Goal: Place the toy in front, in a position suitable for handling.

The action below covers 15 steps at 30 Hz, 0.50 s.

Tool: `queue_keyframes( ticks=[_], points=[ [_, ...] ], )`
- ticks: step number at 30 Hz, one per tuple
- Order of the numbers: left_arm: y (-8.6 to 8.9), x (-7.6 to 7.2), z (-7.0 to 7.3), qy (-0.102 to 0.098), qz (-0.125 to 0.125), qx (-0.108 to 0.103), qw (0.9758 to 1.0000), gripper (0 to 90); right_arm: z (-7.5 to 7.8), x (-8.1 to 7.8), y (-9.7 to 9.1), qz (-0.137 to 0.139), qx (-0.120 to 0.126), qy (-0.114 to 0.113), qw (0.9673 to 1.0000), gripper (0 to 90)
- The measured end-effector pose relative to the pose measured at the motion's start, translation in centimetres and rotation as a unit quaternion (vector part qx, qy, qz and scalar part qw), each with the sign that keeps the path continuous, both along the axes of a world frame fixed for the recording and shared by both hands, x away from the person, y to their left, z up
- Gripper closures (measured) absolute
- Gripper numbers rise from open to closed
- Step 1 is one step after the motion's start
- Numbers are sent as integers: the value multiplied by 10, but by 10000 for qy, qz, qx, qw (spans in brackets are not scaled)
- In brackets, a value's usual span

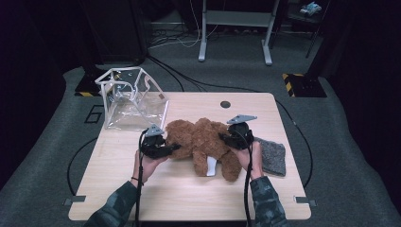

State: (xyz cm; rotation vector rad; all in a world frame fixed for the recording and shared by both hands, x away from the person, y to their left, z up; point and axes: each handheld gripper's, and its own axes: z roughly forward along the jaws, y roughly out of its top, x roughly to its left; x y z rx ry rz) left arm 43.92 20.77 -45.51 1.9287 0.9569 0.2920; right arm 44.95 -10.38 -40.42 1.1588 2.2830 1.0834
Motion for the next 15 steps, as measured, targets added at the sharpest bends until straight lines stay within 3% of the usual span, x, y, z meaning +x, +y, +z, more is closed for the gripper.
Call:
queue_keyframes(
  ticks=[9,15],
  points=[
    [-10,-16,-13,199,-52,18,9998,595,-10,-10,-10,-52,-75,271,9996,773],
    [-15,-25,-19,16,-6,207,9998,547,-25,-15,-15,-125,-51,369,9992,735]
  ],
)
